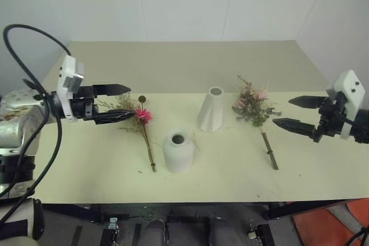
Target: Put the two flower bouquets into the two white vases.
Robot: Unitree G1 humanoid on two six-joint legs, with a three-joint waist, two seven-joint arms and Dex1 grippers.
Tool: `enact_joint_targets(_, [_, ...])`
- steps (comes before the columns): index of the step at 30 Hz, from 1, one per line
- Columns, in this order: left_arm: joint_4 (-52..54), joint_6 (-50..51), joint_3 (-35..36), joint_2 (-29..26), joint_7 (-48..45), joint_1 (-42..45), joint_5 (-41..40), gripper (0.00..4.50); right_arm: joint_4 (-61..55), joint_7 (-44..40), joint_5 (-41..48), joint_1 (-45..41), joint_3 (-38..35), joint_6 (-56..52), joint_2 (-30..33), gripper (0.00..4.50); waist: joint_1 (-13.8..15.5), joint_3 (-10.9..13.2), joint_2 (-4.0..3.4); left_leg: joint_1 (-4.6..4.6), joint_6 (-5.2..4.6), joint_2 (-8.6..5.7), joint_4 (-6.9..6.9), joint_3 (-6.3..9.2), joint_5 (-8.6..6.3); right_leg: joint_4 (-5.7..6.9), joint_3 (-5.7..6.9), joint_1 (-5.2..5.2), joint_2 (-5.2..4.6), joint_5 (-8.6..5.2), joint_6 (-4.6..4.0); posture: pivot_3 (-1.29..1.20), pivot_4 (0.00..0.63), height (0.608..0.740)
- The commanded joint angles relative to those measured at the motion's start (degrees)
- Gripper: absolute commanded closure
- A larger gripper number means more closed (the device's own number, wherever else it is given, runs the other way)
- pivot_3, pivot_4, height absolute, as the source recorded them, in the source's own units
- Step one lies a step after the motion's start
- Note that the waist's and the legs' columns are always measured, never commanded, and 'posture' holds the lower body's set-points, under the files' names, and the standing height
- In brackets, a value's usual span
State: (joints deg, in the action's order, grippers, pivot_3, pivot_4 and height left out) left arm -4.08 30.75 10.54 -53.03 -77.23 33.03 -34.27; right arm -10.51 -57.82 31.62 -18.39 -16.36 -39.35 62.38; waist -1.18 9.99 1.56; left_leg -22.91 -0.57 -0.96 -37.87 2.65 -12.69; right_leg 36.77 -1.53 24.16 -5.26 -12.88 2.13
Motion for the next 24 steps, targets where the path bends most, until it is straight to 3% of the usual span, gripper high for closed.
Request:
enact_joint_targets(1, [3.4, 0.6, 3.1, -1.1, 1.1, -0.1, -2.0, 0.0, 3.0, -2.5, -1.8, -3.2, 1.4, 3.8, 0.9, 0.03, 0.1, 0.0, 0.01, -0.01, 0.0, -0.01, 0.0, 0.0, 0.0, 0.01, 0.0, 0.0, -0.01, 0.0, 0.0, 0.0, 0.15, 0.74])
enact_joint_targets(8, [5.2, 0.8, 4.1, -1.6, 2.2, -0.2, -2.4, 0.0, 7.7, -4.7, -3.8, -9.1, 5.7, 3.5, 1.0, 0.03, 0.1, 0.0, 0.0, 0.02, 0.0, 0.0, -0.01, 0.01, 0.0, 0.02, 0.0, 0.0, 0.01, 0.0, 0.0, 0.0, 0.15, 0.74])
enact_joint_targets(13, [4.5, -0.2, 2.8, -2.4, 0.3, 1.0, -2.7, 0.0, 9.3, -1.2, -4.8, -15.5, 11.7, -12.4, 2.6, 0.03, 0.1, 0.0, -0.01, 0.02, 0.0, -0.01, -0.01, -0.01, 0.0, 0.07, -0.03, 0.03, 0.0, 0.01, -0.01, 0.0, 0.15, 0.74])
enact_joint_targets(18, [1.1, -2.2, -0.9, -0.3, -2.2, 6.3, -1.4, 0.0, 15.4, 2.4, -8.6, -26.2, 22.1, -28.6, 1.4, 0.03, 0.1, 0.0, -0.01, 0.03, 0.0, 0.0, -0.01, 0.0, 0.0, 0.06, -0.01, 0.03, 0.02, 0.01, -0.02, 0.0, 0.15, 0.74])
enact_joint_targets(24, [-2.0, -3.5, -4.6, 3.4, -2.8, 11.2, 0.4, 0.0, 28.5, 3.2, -14.5, -35.9, 32.9, -33.4, -3.7, 0.03, 0.1, 0.0, -0.01, -0.09, 0.0, -0.05, -0.01, -0.02, 0.0, 0.03, -0.01, 0.11, 0.0, 0.02, -0.02, 0.0, 0.15, 0.74])
